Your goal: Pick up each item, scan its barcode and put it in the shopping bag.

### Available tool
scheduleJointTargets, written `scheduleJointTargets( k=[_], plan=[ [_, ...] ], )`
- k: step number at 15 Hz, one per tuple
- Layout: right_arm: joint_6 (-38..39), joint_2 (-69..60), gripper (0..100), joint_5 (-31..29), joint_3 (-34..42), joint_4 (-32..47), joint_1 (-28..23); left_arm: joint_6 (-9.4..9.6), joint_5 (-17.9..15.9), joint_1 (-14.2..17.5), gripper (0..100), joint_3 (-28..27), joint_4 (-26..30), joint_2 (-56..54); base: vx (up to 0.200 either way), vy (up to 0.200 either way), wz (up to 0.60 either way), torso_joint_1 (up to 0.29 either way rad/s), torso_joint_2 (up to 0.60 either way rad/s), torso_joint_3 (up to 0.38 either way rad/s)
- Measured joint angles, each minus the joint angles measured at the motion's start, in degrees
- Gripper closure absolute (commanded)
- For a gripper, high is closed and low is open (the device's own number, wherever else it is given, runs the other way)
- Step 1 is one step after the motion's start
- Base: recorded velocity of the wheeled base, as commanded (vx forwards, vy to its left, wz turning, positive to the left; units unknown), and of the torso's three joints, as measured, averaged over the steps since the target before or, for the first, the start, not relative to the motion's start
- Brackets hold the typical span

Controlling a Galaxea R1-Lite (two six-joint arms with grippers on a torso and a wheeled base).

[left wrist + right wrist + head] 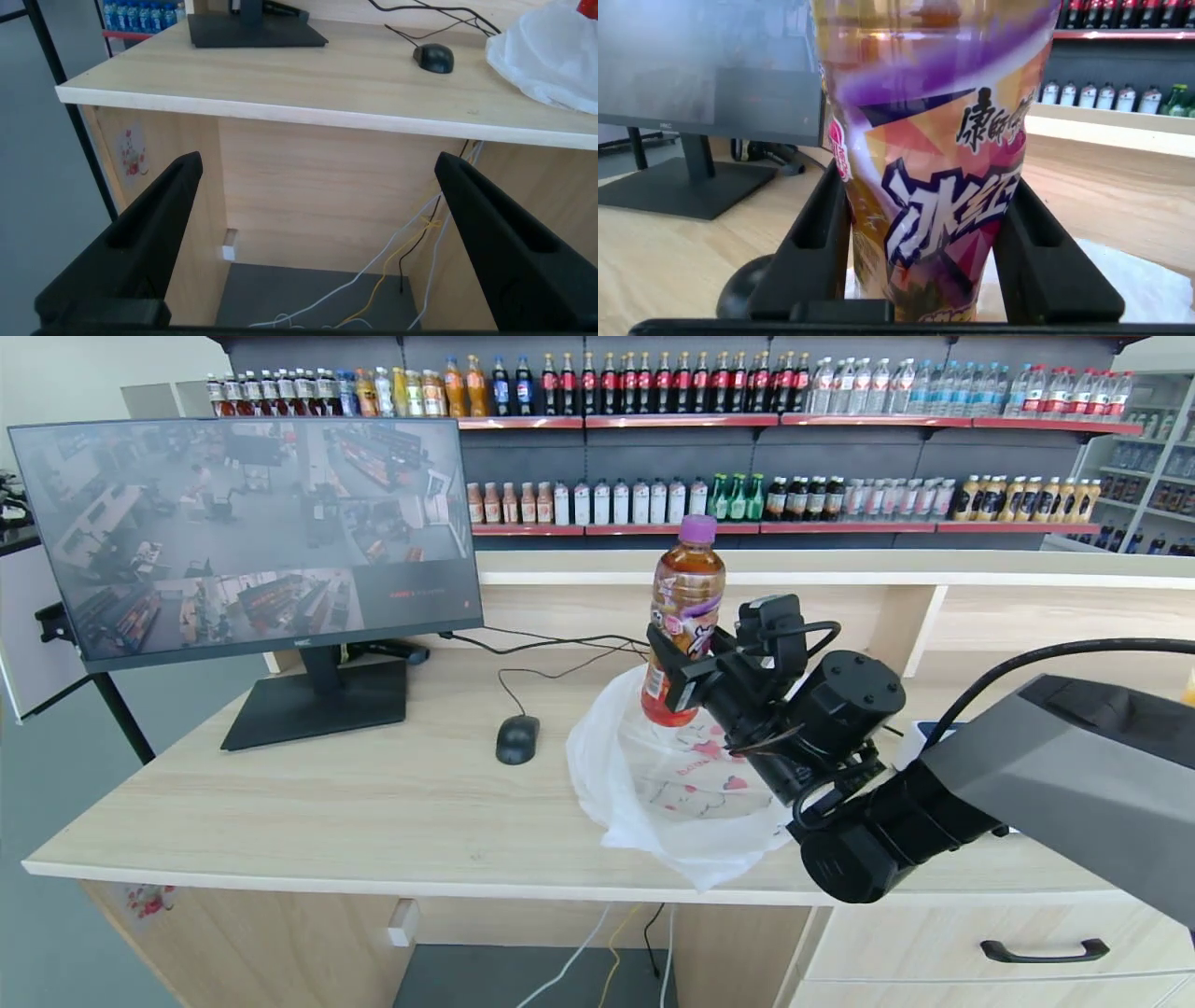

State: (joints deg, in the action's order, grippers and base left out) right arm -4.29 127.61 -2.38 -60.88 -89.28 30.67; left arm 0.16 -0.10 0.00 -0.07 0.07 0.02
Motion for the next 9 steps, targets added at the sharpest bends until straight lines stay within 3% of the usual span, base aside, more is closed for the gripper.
scheduleJointTargets(
  k=[9],
  plan=[
    [-0.3,5.6,100,1.3,-2.0,-0.6,-1.5,0.02,0.0,0.0,0,0.0,0.0,0.0,0.000,0.000,0.00,0.000,0.00,0.000]
  ],
)
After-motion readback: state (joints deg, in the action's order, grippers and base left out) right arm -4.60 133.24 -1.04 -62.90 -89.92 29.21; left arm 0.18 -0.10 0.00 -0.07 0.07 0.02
